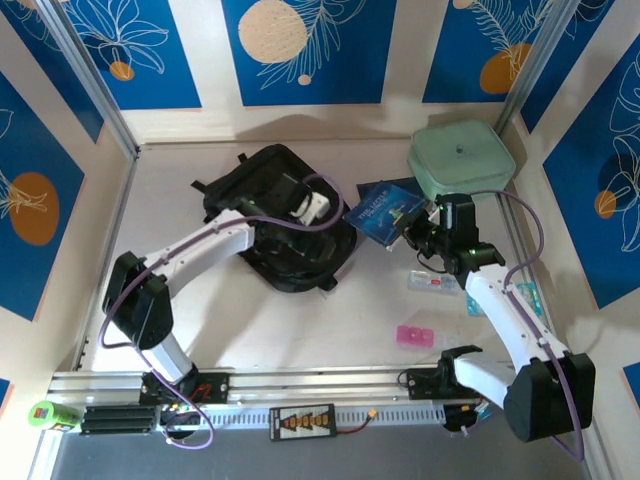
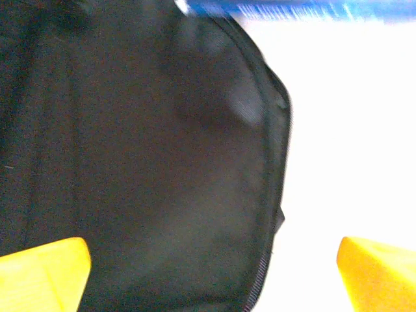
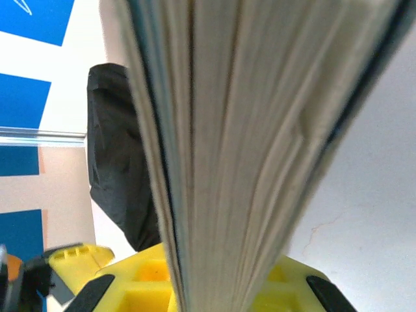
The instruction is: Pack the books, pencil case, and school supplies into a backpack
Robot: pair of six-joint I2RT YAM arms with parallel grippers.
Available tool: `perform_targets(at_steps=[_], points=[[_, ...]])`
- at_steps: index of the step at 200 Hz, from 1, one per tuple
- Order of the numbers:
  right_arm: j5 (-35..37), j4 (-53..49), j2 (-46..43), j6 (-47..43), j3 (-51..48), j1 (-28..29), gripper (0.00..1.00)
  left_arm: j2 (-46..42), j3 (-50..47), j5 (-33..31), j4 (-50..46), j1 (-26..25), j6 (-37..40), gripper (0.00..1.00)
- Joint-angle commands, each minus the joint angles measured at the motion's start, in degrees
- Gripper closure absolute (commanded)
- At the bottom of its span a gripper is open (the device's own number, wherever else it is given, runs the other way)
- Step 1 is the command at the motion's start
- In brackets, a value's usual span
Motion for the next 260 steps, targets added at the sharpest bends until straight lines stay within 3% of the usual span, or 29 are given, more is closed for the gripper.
perform_targets(at_steps=[1, 48, 71, 86, 126, 152, 197, 230, 260], points=[[-0.8, 0.9, -2.3, -0.7, 1.1, -1.4, 0.93, 1.1, 1.5, -2.2, -8.4, -2.2, 10.3, 0.12], [-1.7, 0.8, -2.4, 0.0, 0.5, -2.2, 0.93, 7.0, 5.1, -2.4, -16.6, -4.7, 18.0, 0.36], [-1.9, 0.8, -2.4, 0.2, 0.2, -2.3, 0.93, 9.3, 6.2, -5.4, -17.4, -5.7, 19.7, 0.40], [-2.0, 0.9, -2.3, 0.4, 0.2, -2.4, 0.94, 10.2, 7.0, -9.0, -16.8, -6.3, 20.2, 0.51], [-2.2, 0.8, -2.5, 0.4, -0.1, -2.7, 0.93, 12.1, 7.9, -13.6, -15.9, -8.5, 22.8, 0.58], [-2.3, 0.8, -2.7, 0.4, -0.3, -3.1, 0.93, 12.7, 8.1, -15.4, -16.1, -8.9, 24.0, 0.67], [-2.9, 0.8, -2.9, 0.7, -0.6, -4.4, 0.93, 12.4, 6.6, -17.4, -14.8, -9.4, 27.1, 0.71], [-3.0, 0.3, -3.6, 0.6, -0.7, -5.2, 0.93, 12.1, 6.7, -16.8, -14.5, -9.4, 28.5, 0.82], [-3.1, -0.9, -4.8, 0.1, -0.5, -6.6, 0.94, 6.3, 5.1, -17.7, -9.5, -9.2, 29.0, 0.94]])
